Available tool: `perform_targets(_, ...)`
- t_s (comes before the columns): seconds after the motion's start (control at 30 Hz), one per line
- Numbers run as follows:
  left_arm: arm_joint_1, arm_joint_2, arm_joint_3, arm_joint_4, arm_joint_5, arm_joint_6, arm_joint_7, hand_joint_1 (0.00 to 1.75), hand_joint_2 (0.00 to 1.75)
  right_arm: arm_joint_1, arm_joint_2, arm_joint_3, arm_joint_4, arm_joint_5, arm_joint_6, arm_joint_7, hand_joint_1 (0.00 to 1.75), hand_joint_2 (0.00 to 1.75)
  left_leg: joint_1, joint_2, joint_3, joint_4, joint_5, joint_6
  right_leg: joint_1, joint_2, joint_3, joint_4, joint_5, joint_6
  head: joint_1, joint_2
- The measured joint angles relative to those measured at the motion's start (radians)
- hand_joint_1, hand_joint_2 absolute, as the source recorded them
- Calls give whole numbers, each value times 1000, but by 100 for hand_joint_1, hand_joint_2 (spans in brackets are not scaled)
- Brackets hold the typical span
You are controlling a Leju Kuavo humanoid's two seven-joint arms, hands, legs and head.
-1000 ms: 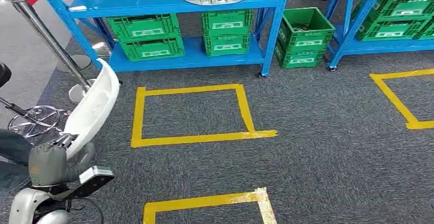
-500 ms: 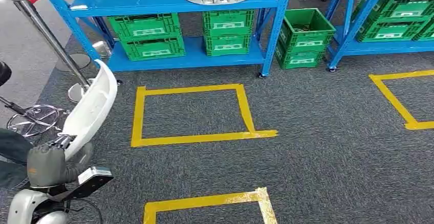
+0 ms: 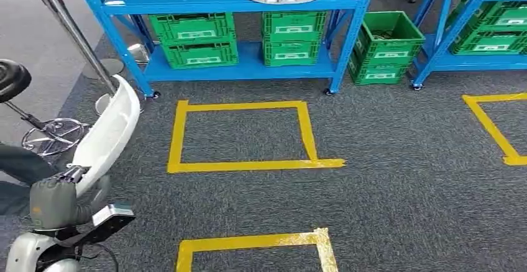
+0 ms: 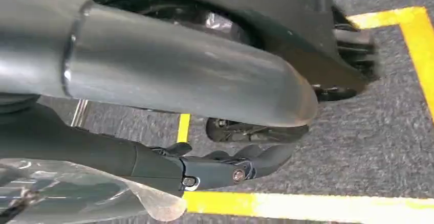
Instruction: Take the parts from the cabinet and place them on the table.
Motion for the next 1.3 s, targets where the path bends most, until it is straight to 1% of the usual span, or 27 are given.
perform_targets(0.03, -1, 0, 0, 0, -1, 0, 0, 175, 175, -1, 0, 0, 0, 0, 0, 0, 0, 0, 4, -10, -7, 12, -1, -9, -7, 22, 53, -92, 32, 6, 2, 0)
perform_targets(0.07, 2, 1, 1, 0, -1, 1, 0, 175, 175, -3, 1, 0, 0, 0, 0, 0, 0, 0, 1, -18, -14, 21, -2, -20, 0, 68, 59, -104, 5, 9, 3, 0)
perform_targets(0.1, 1, 1, 2, 0, -1, 2, 0, 175, 175, -2, 1, 0, 0, 0, 0, -1, 0, 0, -2, -25, -19, 32, -4, -27, -2, 58, 56, -109, 16, -17, 4, 0)
perform_targets(0.23, 11, 2, 3, 0, -2, 5, 0, 175, 175, 0, -1, 1, 0, 0, 0, -1, 0, 0, 4, -49, -25, 27, 9, -44, -2, 15, 56, -103, 26, -51, -3, 0)
perform_targets(0.27, 13, 3, 3, 0, -1, 6, 0, 175, 175, -1, -1, 0, 0, 0, -1, -1, 0, 0, -1, -1, -40, 60, -25, -43, 1, 6, 61, -103, 30, -59, -9, 0)
perform_targets(0.3, 11, 3, 3, 0, 0, 6, 0, 175, 175, 0, -1, 1, 0, 1, 0, -1, 0, 0, -2, 26, -69, 131, -76, -44, 4, -6, 57, -102, 33, -63, -13, 0)
perform_targets(0.37, 9, 2, 3, 0, -3, 6, -1, 175, 175, 5, -1, 1, 0, 2, -1, -1, 0, 0, -2, 44, -133, 303, -161, -44, 11, -33, 51, -102, 34, -65, -13, 0)
perform_targets(0.4, 9, 2, 3, 0, -5, 6, -2, 175, 175, 6, -1, 1, 0, 1, -2, -1, 0, 0, -2, 45, -146, 353, -176, -43, 13, -47, 49, -102, 34, -65, -13, 0)
perform_targets(0.43, 8, 2, 3, 0, -7, 5, -2, 175, 175, 5, -1, 1, 0, 1, -4, -1, 0, 0, -2, 46, -135, 351, -169, -39, 16, -60, 49, -102, 33, -65, -14, 0)
perform_targets(0.5, 6, 2, 3, 0, -13, 5, -2, 175, 175, 3, -1, 1, 0, 1, -7, -1, 0, 0, -7, 53, -58, 225, -105, -25, 20, -84, 52, -102, 31, -66, -13, 0)
perform_targets(0.53, 3, 2, 3, 0, -13, 5, -2, 175, 175, 1, -1, 2, 0, 0, -9, -1, 0, 0, -14, 77, -4, 130, -68, -13, 22, -95, 55, -102, 29, -66, -14, 0)
perform_targets(0.57, -3, 3, 4, 0, -13, 5, -2, 175, 175, 0, 0, 2, 0, 0, -9, -1, 0, 0, -26, 134, 28, 67, -68, -1, 23, -104, 57, -102, 26, -64, -12, 0)
perform_targets(0.6, -10, 2, 4, 0, -13, 4, -2, 175, 175, 0, 0, 3, 0, 0, -9, -1, 0, 0, -35, 146, 34, 50, -76, 2, 32, -115, 55, -98, 22, -58, -14, 0)
perform_targets(0.7, -15, 2, 4, 0, -14, -3, -2, 175, 175, -1, 0, 6, 0, -1, -9, -1, 0, 0, -37, 105, 24, 52, -73, 6, 31, -153, 63, -108, 22, -46, -12, 0)
perform_targets(0.73, -16, 2, 4, -1, -16, -5, -2, 175, 175, -4, 0, 7, 0, -2, -10, -2, 0, 0, -26, 92, 31, 37, -65, 14, 31, -147, 62, -106, 12, -35, -13, 0)
perform_targets(0.77, -20, 0, 4, -1, -18, -6, -2, 175, 175, -8, 0, 7, 0, -5, -10, -4, 0, 0, -24, 85, 32, 34, -63, 17, 27, -81, 55, -88, -3, -30, -8, 0)
perform_targets(0.8, -31, 0, 3, -1, -19, -8, -2, 175, 175, -8, 0, 7, 0, -6, -10, -6, 0, 0, -23, 73, 29, 34, -60, 23, 24, -38, 31, -36, -34, -29, -8, 0)
perform_targets(0.83, -40, -3, 2, -1, -21, -8, -1, 175, 175, -8, 0, 8, 0, -5, -10, -5, 0, 0, -22, 59, 26, 35, -58, 24, 23, -18, -11, 51, -74, -28, -5, 0)
perform_targets(0.9, -45, -8, 1, -1, -23, -10, -1, 175, 175, -5, 0, 8, 0, -6, -12, -5, 0, 0, -24, 34, 22, 36, -57, 27, 24, -9, -86, 191, -121, -27, -5, 0)
perform_targets(0.97, -45, -10, 0, -1, -23, -12, -1, 175, 175, -5, 0, 9, 0, -6, -13, -5, 0, 0, -25, 6, 22, 38, -56, 26, 24, -7, -88, 171, -73, -28, -5, 0)
perform_targets(1.03, -50, -12, -1, -1, -23, -12, -1, 175, 175, -6, 0, 9, 0, -6, -14, -5, 0, 0, -25, -23, 22, 44, -56, 25, 23, 11, -15, 3, 29, -33, -5, 0)
perform_targets(1.07, -53, -14, -1, -1, -24, -12, -1, 175, 175, -7, 0, 9, 0, -13, -16, -5, 0, 0, -23, -34, 20, 46, -57, 22, 19, 56, 20, -77, 51, -37, -5, 0)
perform_targets(1.1, -59, -16, -2, -1, -24, -11, -2, 175, 175, -7, 0, 9, 0, -19, -18, -6, 0, 0, -29, -46, 12, 53, -55, 15, 12, 108, 28, -99, 38, -37, -8, 0)
perform_targets(1.2, -72, -23, -8, -1, -31, -10, -6, 175, 175, -4, 0, 9, 0, -30, -17, -6, 0, 0, -15, -85, 0, 47, -42, -8, 21, 72, 36, -97, 41, -48, -7, 0)
perform_targets(1.23, -75, -23, -10, -1, -31, -10, -6, 175, 175, -4, 2, 9, 1, -34, -18, -7, 0, 0, -19, -101, -4, 47, -37, -15, 12, 56, 38, -106, 49, -56, -8, 0)
perform_targets(1.27, -76, -24, -11, -1, -32, -11, -5, 175, 175, -6, 3, 8, 1, -36, -20, -7, 0, 0, -21, -71, -8, 59, -48, -16, 10, 38, 41, -111, 53, -61, -9, 0)
perform_targets(1.3, -86, -24, -13, -1, -32, -12, -5, 175, 175, -6, 3, 9, 1, -36, -20, -8, 0, 0, -24, -13, -27, 101, -81, -22, 9, 27, 42, -114, 54, -65, -23, 0)
